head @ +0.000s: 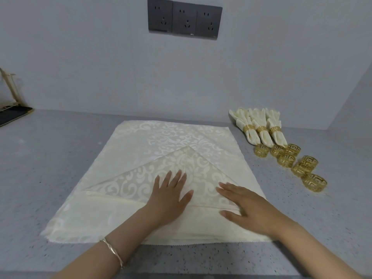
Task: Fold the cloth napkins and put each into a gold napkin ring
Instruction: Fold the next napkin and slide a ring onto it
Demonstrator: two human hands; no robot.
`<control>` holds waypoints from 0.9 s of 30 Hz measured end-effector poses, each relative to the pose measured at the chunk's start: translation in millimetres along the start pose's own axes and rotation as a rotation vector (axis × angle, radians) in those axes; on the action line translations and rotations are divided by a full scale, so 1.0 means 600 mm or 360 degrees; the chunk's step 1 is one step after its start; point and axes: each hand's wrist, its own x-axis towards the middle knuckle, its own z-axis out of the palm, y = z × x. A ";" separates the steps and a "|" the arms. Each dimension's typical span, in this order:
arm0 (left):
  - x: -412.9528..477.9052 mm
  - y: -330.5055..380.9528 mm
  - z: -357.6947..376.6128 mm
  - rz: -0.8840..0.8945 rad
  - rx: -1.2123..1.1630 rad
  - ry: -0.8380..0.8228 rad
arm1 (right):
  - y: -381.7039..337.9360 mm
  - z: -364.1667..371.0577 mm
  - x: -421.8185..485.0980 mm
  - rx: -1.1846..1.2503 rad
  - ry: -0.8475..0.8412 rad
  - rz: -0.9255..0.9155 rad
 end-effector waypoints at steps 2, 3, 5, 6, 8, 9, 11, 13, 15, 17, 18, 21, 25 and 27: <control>0.000 0.000 0.002 0.0012 0.0005 0.0019 | 0.000 0.000 0.000 -0.0010 0.0005 -0.0004; 0.001 0.000 0.002 0.0019 0.0007 0.0025 | 0.000 -0.001 0.001 -0.0016 0.0004 -0.0004; 0.003 0.001 0.001 0.0030 0.0006 0.0039 | 0.001 -0.001 0.001 -0.0038 0.0010 -0.0017; 0.005 0.002 0.002 0.0029 -0.0002 0.0049 | 0.001 -0.002 0.001 -0.0052 0.0013 -0.0027; 0.009 0.004 0.003 0.0024 -0.0028 0.0069 | 0.003 -0.001 0.000 -0.0078 0.0011 -0.0040; 0.012 0.005 0.004 0.0024 -0.0046 0.0081 | 0.004 0.000 -0.001 -0.0088 0.0017 -0.0043; 0.016 0.006 0.005 0.0036 -0.0064 0.0101 | 0.002 0.000 -0.002 -0.0091 0.0025 -0.0051; 0.014 0.006 0.004 0.0088 -0.0036 0.0115 | 0.003 -0.004 -0.003 -0.0087 0.0014 -0.0066; 0.006 0.005 0.003 0.0161 -0.0066 0.0149 | 0.009 -0.012 -0.004 -0.0127 -0.0025 -0.0064; -0.003 0.001 0.001 0.0237 -0.0209 0.0259 | 0.027 -0.024 -0.006 -0.0225 -0.0016 -0.0070; -0.008 -0.001 -0.003 0.0275 -0.0316 0.0337 | 0.038 -0.035 -0.008 -0.0254 0.0010 -0.0054; -0.023 -0.004 -0.017 0.0314 -0.0538 0.0418 | 0.056 -0.098 -0.013 0.0019 0.0109 0.0193; -0.028 -0.006 -0.024 0.0255 -0.0633 0.0389 | 0.043 -0.173 0.010 0.0670 0.0265 0.0207; -0.027 -0.004 -0.029 0.0198 -0.0669 0.0366 | 0.030 -0.182 0.046 0.1080 0.0422 0.0228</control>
